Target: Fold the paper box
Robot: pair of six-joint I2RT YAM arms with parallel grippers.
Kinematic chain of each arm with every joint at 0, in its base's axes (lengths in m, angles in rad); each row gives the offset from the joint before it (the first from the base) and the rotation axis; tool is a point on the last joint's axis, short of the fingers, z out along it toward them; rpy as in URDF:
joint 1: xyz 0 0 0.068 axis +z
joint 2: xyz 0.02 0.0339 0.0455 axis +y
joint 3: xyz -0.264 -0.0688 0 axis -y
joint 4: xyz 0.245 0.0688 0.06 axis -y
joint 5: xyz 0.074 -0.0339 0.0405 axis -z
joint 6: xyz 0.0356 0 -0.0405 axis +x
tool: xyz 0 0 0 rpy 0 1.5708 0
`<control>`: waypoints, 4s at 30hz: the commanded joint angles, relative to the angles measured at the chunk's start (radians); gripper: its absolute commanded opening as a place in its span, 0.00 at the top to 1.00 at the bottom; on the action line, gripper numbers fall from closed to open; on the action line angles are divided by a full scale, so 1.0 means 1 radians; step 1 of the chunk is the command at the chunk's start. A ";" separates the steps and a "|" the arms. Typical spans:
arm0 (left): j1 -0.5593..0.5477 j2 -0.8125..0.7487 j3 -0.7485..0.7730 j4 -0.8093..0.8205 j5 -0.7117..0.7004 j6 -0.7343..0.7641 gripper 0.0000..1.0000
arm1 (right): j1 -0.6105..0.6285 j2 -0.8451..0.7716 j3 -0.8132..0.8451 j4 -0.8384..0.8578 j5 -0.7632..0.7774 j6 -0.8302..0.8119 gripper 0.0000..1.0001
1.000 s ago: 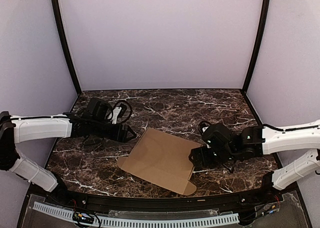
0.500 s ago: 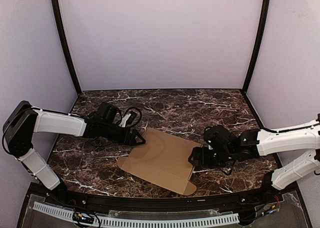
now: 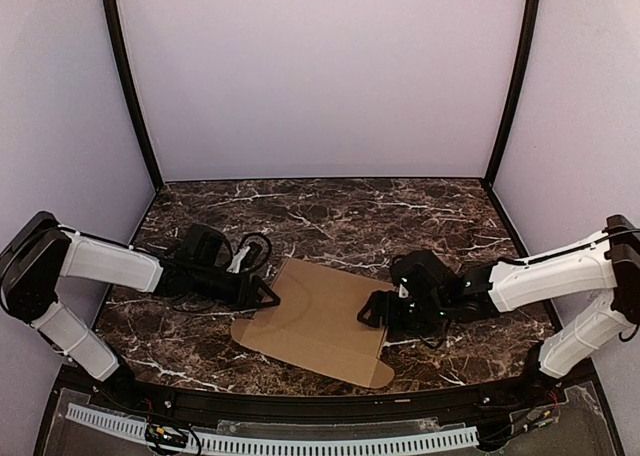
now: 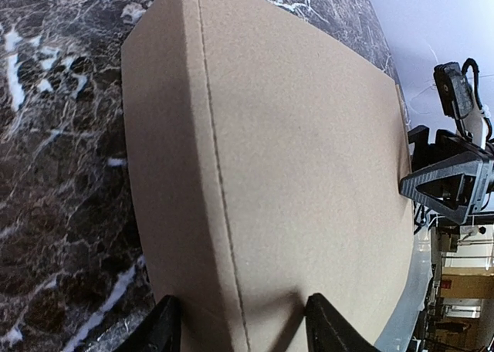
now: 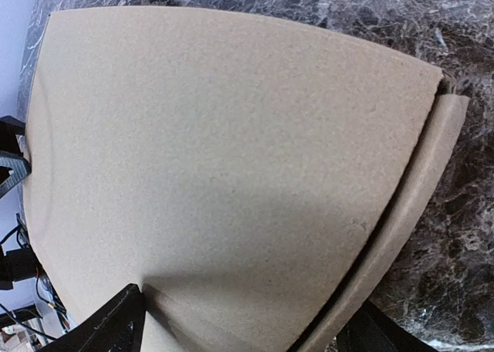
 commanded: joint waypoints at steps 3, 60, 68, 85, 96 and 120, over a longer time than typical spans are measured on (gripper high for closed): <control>0.005 -0.131 -0.106 0.029 -0.023 -0.061 0.47 | -0.036 0.110 0.089 0.082 -0.065 -0.088 0.20; 0.004 -0.829 -0.337 -0.152 -0.231 -0.333 0.01 | -0.272 0.050 0.058 0.268 -0.368 -0.287 1.00; 0.005 -0.816 -0.456 0.126 -0.165 -0.526 0.01 | -0.272 0.018 0.058 0.279 -0.382 -0.276 1.00; 0.005 -0.711 -0.505 0.329 -0.096 -0.633 0.11 | -0.266 0.037 0.109 0.314 -0.424 -0.256 1.00; 0.005 -0.666 -0.516 0.417 -0.063 -0.670 0.28 | -0.264 0.037 0.131 0.313 -0.420 -0.259 1.00; 0.021 -0.646 -0.554 0.494 -0.061 -0.794 0.99 | -0.250 -0.203 0.163 -0.017 -0.237 -0.676 0.38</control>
